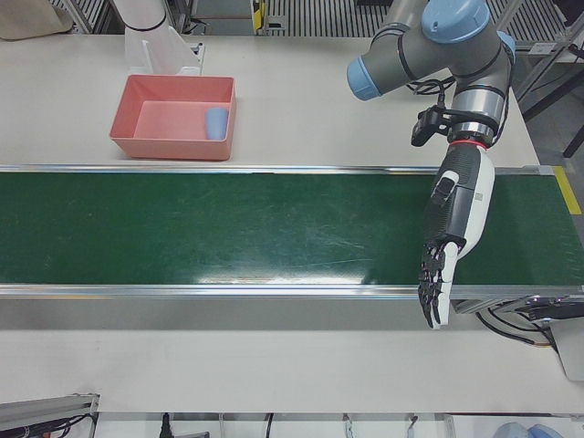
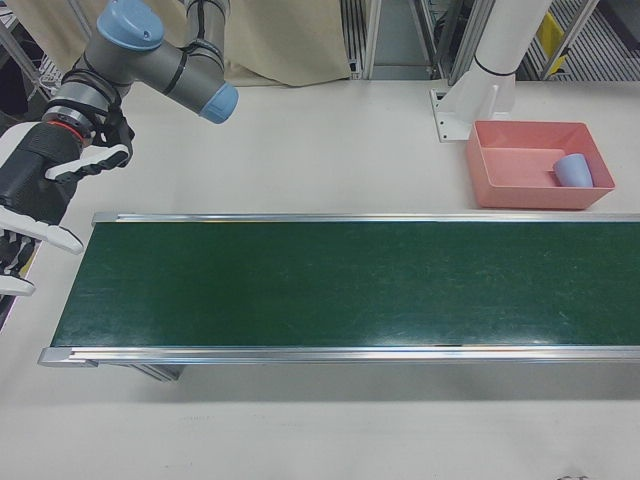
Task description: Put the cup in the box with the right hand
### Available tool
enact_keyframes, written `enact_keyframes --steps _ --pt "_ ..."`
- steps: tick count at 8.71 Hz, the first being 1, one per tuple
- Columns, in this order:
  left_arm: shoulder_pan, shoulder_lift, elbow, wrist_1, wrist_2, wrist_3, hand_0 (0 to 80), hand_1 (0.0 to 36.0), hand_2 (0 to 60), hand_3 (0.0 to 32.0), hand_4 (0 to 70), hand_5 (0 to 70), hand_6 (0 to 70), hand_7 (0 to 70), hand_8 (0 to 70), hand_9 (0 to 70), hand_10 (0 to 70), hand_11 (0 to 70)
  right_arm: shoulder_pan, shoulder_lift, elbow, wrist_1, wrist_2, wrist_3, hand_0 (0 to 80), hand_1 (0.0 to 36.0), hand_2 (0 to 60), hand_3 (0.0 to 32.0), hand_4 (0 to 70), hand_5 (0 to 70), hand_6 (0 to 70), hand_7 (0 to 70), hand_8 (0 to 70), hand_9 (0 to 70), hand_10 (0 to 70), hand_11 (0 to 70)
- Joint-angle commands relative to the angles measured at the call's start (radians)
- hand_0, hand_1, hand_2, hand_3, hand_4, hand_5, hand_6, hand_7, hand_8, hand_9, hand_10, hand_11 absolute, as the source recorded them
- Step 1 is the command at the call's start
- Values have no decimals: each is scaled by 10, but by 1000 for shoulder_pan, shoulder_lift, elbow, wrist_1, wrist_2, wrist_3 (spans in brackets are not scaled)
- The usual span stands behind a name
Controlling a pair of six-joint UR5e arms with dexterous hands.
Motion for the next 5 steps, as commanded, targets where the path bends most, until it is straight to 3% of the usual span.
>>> enact_keyframes --steps 1,5 --pt "0 0 0 0 0 0 0 0 0 0 0 0 0 0 0 0 0 0 7 -7 -2 1 -4 2 458 0 0 0 608 2 93 421 40 133 51 71" --pt "-1 0 0 0 0 0 0 0 0 0 0 0 0 0 0 0 0 0 14 -70 3 6 -1 8 460 0 0 0 570 6 95 423 45 138 55 79"
